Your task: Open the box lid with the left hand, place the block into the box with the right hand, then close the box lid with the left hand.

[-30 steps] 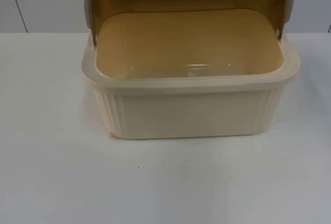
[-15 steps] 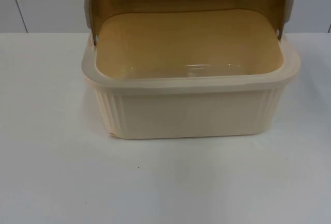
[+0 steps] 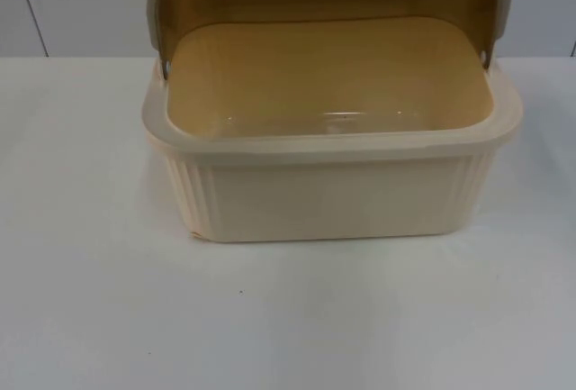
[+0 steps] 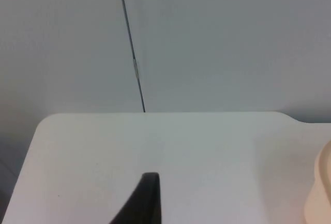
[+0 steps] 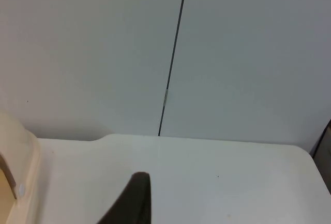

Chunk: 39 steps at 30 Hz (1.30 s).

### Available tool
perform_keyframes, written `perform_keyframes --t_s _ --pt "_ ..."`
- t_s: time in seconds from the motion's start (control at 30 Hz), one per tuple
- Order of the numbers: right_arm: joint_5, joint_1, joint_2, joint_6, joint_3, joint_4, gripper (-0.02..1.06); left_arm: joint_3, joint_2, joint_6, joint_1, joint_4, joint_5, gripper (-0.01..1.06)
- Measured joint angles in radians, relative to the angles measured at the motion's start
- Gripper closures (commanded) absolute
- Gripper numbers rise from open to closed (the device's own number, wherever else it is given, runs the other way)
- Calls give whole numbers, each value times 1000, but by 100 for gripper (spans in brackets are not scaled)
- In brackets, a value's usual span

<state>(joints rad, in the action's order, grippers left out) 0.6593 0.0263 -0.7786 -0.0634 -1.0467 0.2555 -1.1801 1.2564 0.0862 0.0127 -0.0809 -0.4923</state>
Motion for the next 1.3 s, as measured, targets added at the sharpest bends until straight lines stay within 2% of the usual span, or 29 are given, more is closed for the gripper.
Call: perform_keyframes --t_s 0.2,0.4,0.6,0.73,0.77,0.87,0.97,1.0,1.17,1.3 --pt "2 0 -21 -28 0 0 3 0 -11 -2 0 0 0 0" --pt "4 0 -136 -76 0 0 3 0 -12 -2 0 0 0 0" --pt "4 0 -305 -178 0 2 3 0 -12 -2 0 0 0 0" --pt "-25 0 -412 -299 68 59 3 0 -12 -2 0 0 0 0" --pt "-25 0 -412 -299 68 59 3 0 -12 -2 0 0 0 0" --pt "-89 -9 -482 -415 169 117 3 0 -12 -2 0 0 -2 0" --pt "-192 -69 -537 -510 266 138 3 0 -12 -2 0 0 -2 0" --pt "-192 -69 -537 -510 266 138 3 0 -12 -2 0 0 -2 0" --pt "-293 -206 -638 -600 345 146 3 0 -12 -4 0 0 -2 0" --pt "-356 -243 -706 -618 346 148 3 0 -12 -4 0 0 -2 0"
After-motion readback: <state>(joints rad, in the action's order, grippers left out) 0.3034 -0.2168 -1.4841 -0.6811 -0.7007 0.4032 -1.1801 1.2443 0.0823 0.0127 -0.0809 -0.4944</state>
